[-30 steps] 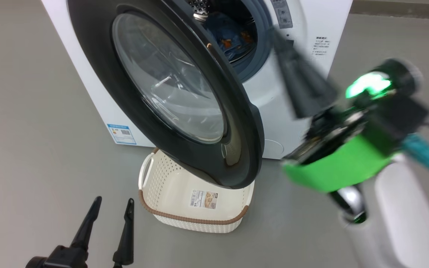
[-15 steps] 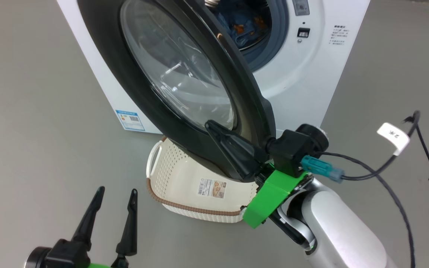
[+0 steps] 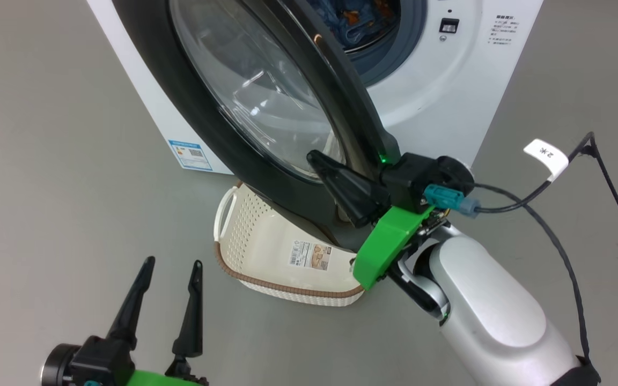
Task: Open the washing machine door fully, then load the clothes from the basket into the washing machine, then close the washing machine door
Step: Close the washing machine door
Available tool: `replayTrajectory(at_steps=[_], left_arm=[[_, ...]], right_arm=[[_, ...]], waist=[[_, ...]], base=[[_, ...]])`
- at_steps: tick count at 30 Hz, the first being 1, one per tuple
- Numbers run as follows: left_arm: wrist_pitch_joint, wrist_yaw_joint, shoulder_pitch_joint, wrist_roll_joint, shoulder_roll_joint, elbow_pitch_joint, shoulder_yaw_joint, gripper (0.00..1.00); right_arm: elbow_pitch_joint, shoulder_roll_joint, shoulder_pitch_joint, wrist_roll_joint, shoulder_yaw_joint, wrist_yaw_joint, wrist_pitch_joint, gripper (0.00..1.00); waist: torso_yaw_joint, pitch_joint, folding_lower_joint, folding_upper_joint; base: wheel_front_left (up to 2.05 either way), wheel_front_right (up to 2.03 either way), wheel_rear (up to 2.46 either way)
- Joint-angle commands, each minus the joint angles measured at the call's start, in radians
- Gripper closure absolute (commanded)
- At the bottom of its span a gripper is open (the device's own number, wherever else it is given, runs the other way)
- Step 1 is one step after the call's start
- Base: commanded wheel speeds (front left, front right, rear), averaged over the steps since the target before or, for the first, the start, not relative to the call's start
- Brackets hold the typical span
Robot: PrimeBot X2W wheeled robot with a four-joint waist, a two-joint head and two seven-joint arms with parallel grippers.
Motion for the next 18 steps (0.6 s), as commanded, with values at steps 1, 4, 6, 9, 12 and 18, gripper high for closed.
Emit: replayTrajectory(at_steps=[1, 4, 6, 9, 12, 18], left_arm=[[-0.011, 0.003, -0.039, 0.006, 0.008, -0.018, 0.030, 0.00], [-0.016, 0.003, -0.048, 0.005, 0.007, -0.014, 0.029, 0.00], [-0.020, 0.004, -0.053, 0.006, 0.006, -0.012, 0.029, 0.00], [-0.025, 0.005, -0.057, 0.005, 0.005, -0.011, 0.028, 0.00], [-0.030, 0.007, -0.060, 0.004, 0.003, -0.009, 0.028, 0.00], [-0.041, 0.007, -0.070, 0.005, -0.004, -0.006, 0.024, 0.00]], right_arm=[[-0.015, 0.022, -0.027, 0.014, 0.008, 0.002, -0.009, 1.00], [0.012, 0.019, -0.052, 0.019, 0.003, 0.002, -0.016, 1.00], [0.027, 0.014, -0.067, 0.021, -0.001, 0.002, -0.019, 1.00], [0.041, 0.005, -0.085, 0.024, -0.008, 0.002, -0.021, 1.00], [0.052, -0.006, -0.103, 0.024, -0.016, 0.002, -0.022, 1.00], [0.074, -0.041, -0.138, 0.016, -0.053, 0.002, -0.016, 1.00]], waist=[[0.003, 0.004, 0.0000, 0.0000], [0.006, 0.014, 0.0000, 0.0000], [0.009, 0.018, 0.0000, 0.0000], [0.012, 0.025, 0.0000, 0.0000], [0.013, 0.035, 0.0000, 0.0000], [0.015, 0.054, 0.0000, 0.0000]], base=[[0.00, 0.00, 0.00], [0.00, 0.00, 0.00], [0.00, 0.00, 0.00], [0.00, 0.00, 0.00], [0.00, 0.00, 0.00], [0.00, 0.00, 0.00]])
